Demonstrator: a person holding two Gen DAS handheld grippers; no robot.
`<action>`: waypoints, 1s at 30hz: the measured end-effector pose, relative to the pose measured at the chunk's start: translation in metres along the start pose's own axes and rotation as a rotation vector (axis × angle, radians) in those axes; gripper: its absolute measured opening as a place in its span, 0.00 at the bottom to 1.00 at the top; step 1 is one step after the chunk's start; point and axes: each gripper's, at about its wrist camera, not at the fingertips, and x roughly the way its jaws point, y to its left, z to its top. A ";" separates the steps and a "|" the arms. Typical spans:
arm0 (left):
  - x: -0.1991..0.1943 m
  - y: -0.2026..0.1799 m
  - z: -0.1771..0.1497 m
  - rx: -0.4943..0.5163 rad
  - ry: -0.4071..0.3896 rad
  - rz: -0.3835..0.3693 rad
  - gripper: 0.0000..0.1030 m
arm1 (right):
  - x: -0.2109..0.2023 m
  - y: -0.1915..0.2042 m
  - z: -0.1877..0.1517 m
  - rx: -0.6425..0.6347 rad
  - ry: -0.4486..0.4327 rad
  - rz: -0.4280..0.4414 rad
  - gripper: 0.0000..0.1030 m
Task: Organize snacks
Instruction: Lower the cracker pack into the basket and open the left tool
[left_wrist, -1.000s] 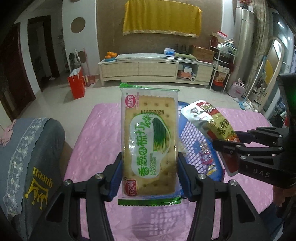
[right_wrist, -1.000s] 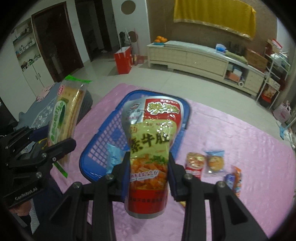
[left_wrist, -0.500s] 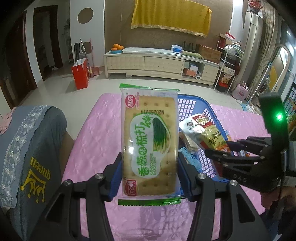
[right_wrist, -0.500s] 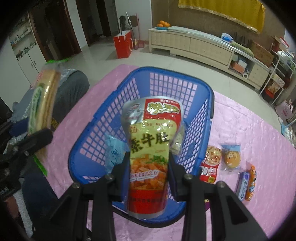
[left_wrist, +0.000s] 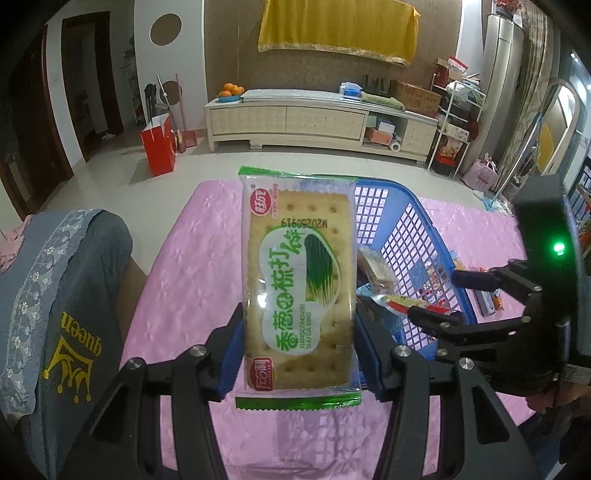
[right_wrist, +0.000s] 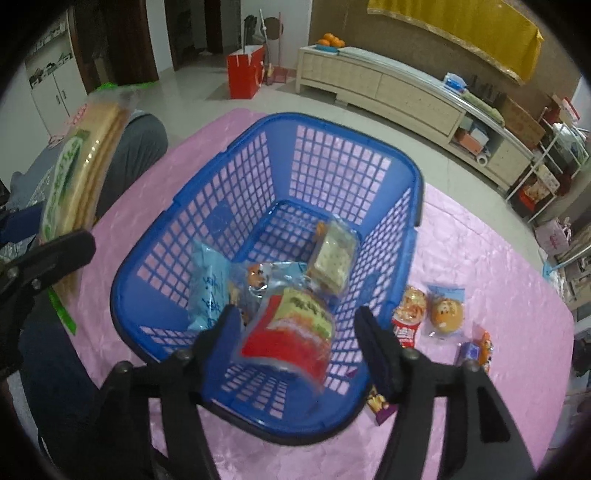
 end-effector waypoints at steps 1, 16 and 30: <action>0.000 -0.001 0.000 0.001 0.001 0.000 0.50 | -0.003 -0.001 -0.001 0.003 -0.008 0.000 0.71; 0.003 -0.040 0.009 0.075 0.009 -0.032 0.50 | -0.042 -0.043 -0.009 0.085 -0.062 -0.004 0.75; 0.039 -0.094 0.019 0.162 0.056 -0.101 0.50 | -0.047 -0.100 -0.036 0.207 -0.065 -0.041 0.78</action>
